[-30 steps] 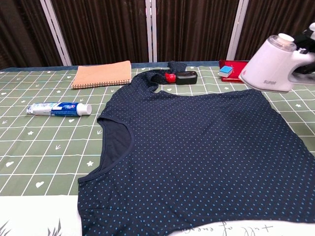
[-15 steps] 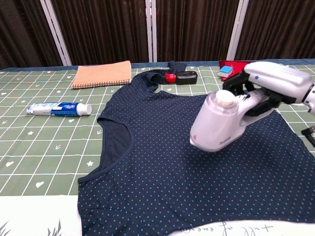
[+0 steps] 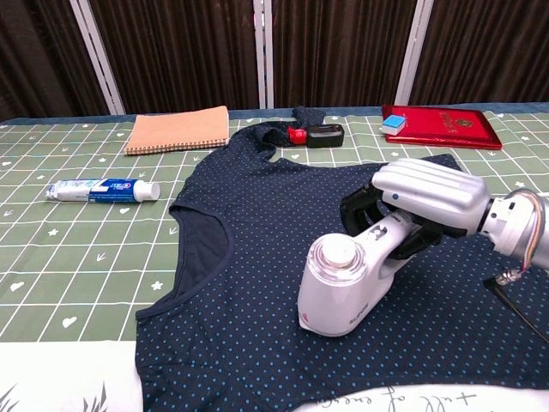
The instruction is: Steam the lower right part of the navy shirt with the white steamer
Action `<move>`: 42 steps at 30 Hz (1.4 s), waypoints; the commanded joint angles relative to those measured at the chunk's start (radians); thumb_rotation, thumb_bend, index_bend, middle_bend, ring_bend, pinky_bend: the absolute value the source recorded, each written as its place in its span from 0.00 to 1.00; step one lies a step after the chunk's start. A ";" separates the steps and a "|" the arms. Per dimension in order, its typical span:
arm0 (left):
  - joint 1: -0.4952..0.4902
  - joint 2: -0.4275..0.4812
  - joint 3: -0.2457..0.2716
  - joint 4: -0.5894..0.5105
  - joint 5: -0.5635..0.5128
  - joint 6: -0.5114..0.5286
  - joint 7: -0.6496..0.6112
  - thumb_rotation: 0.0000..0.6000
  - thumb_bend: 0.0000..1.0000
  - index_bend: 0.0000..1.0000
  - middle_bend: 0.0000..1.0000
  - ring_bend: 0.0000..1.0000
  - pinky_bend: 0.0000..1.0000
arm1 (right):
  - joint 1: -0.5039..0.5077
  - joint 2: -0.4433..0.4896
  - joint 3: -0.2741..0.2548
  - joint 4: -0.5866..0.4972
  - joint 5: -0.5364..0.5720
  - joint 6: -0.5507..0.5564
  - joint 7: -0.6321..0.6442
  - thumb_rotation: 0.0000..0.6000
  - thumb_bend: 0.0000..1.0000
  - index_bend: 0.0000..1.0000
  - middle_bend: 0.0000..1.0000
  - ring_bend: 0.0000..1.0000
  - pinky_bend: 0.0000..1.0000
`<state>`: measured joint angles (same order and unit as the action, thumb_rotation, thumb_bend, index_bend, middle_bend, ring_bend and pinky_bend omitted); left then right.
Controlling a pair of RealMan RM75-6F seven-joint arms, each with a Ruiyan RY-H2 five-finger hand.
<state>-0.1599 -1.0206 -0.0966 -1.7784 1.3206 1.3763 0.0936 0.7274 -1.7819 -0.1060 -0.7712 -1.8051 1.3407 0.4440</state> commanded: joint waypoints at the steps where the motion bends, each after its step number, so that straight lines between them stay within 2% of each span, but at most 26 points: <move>1: -0.001 -0.002 0.001 0.000 -0.001 -0.001 0.005 1.00 0.00 0.00 0.00 0.00 0.00 | -0.009 -0.016 -0.009 0.029 0.002 -0.008 0.006 1.00 0.75 0.85 0.73 0.66 0.94; 14: -0.001 -0.009 0.003 0.004 -0.001 0.003 0.019 1.00 0.00 0.00 0.00 0.00 0.00 | -0.047 -0.039 -0.036 0.176 0.009 -0.020 0.039 1.00 0.75 0.85 0.73 0.66 0.94; 21: -0.003 -0.013 0.004 0.005 -0.002 -0.001 0.027 1.00 0.00 0.00 0.00 0.00 0.00 | -0.093 -0.038 -0.061 0.311 0.009 0.009 0.104 1.00 0.75 0.85 0.73 0.66 0.94; 29: -0.008 -0.020 0.005 0.007 -0.003 -0.007 0.040 1.00 0.00 0.00 0.00 0.00 0.00 | -0.137 -0.026 -0.058 0.434 0.040 -0.011 0.186 1.00 0.75 0.85 0.73 0.66 0.94; 35: -0.009 -0.022 0.006 0.005 -0.005 -0.007 0.044 1.00 0.00 0.00 0.00 0.00 0.00 | -0.142 -0.040 -0.070 0.458 0.029 0.002 0.215 1.00 0.75 0.85 0.73 0.66 0.94; 42: -0.010 -0.020 0.005 0.004 -0.007 -0.008 0.040 1.00 0.00 0.00 0.00 0.00 0.00 | -0.128 -0.053 -0.075 0.431 0.017 0.030 0.226 1.00 0.75 0.85 0.73 0.66 0.94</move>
<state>-0.1698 -1.0405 -0.0919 -1.7740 1.3139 1.3681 0.1339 0.5967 -1.8326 -0.1802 -0.3377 -1.7859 1.3673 0.6700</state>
